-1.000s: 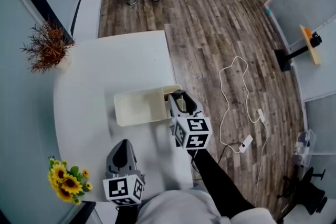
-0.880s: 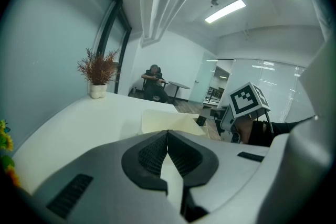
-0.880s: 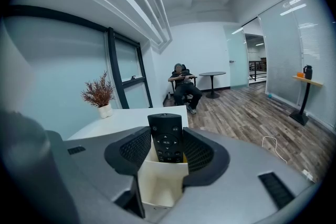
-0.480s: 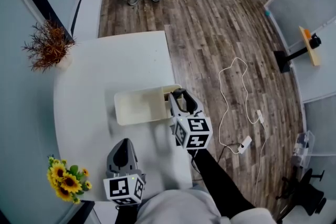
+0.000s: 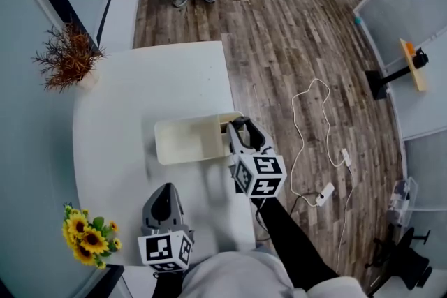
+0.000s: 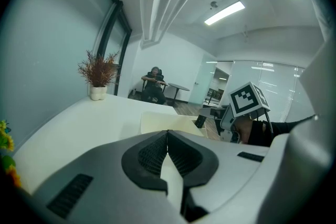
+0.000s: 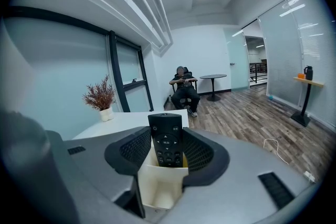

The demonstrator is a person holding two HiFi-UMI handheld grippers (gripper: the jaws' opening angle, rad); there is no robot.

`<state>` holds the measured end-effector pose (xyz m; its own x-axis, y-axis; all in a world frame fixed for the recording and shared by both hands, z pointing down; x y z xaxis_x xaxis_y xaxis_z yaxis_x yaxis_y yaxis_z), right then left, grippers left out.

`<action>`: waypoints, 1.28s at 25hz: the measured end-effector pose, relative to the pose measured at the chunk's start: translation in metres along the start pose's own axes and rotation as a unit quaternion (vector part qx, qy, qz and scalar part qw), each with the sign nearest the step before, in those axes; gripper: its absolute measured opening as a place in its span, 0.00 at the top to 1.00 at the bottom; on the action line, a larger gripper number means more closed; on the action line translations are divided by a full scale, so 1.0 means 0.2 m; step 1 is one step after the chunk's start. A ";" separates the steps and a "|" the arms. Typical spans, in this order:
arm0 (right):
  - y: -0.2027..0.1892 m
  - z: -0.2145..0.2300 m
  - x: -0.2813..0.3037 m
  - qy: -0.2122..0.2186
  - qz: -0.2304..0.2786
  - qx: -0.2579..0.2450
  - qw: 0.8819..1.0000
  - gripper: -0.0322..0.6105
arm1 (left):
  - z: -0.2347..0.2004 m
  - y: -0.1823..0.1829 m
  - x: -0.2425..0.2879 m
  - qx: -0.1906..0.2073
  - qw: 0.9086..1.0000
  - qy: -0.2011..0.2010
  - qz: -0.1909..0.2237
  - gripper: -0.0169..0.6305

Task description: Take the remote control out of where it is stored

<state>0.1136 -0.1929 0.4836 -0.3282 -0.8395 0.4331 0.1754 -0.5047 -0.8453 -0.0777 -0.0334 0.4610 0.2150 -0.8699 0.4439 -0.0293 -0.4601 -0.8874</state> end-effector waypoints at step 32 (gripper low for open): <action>0.06 -0.04 -0.06 0.012 0.014 -0.004 1.000 0.66 | 0.02 0.01 -0.05 -0.005 1.000 0.002 0.008 0.96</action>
<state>0.1123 -0.1886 0.4655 -0.3456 -0.8479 0.4019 0.1782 -0.4798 -0.8591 -0.0754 -0.0245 0.4537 0.2099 -0.8780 0.4303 -0.0417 -0.4477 -0.8932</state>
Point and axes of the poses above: the fingertips, and each gripper's own axes: x forward along the fingers, z to its right, y out of its top, the point moved 3 cm from there along -x, backward along the fingers, and after that the axes turned 10 degrees about x, right-handed, at the moved point
